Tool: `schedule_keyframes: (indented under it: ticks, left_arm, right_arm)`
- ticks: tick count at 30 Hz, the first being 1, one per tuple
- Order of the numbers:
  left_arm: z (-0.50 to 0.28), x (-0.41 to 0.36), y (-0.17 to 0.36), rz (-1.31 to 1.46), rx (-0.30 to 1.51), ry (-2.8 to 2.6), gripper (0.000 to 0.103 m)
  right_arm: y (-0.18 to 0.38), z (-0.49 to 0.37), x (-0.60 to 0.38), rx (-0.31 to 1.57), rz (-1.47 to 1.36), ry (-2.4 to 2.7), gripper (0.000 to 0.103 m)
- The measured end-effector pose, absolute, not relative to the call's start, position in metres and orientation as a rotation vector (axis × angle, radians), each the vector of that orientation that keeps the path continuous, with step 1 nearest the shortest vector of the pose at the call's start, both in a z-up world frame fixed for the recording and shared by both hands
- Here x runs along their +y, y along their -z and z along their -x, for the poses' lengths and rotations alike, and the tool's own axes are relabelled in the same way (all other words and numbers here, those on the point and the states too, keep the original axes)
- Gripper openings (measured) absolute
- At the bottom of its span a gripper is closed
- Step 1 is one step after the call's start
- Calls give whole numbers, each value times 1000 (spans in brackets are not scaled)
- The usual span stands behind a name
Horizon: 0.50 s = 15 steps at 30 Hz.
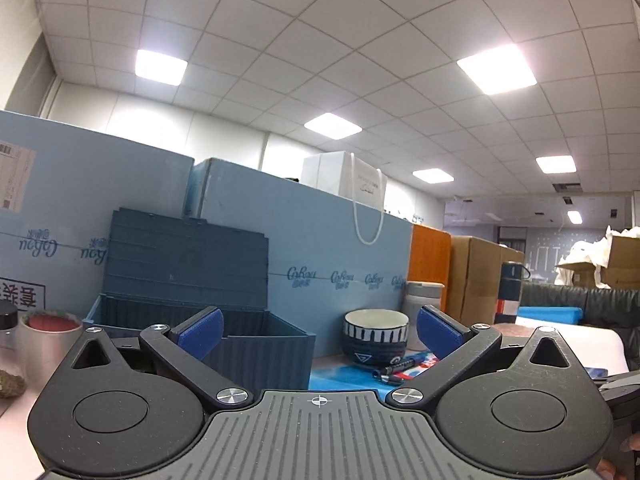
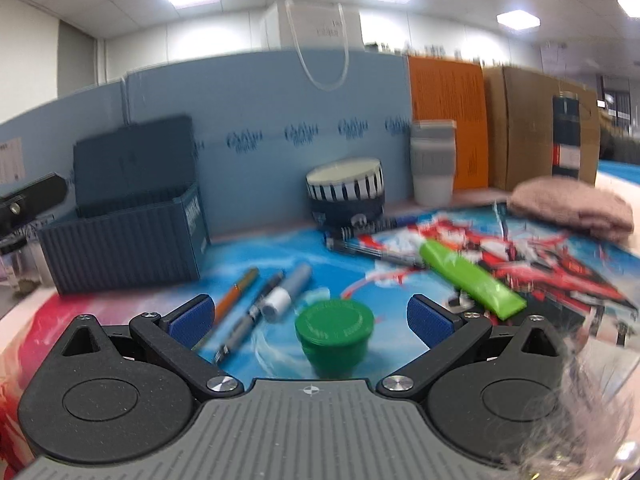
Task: Organize rigid objects
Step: 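Move the right tool down over the green jar on the mat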
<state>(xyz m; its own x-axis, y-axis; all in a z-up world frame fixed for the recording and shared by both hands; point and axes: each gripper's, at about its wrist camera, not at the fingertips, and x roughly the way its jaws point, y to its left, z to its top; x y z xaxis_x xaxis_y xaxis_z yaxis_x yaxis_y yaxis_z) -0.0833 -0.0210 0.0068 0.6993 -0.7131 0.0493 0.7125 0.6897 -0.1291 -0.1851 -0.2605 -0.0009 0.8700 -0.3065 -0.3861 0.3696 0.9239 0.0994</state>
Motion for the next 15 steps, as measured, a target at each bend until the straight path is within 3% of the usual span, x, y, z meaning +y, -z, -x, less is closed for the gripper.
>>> schedule_keyframes:
  ticks: [15]
  left_arm:
    - [76, -22, -3, 148, 46, 801, 103]
  right_arm:
    - [10, 161, -276, 517, -239, 417, 102]
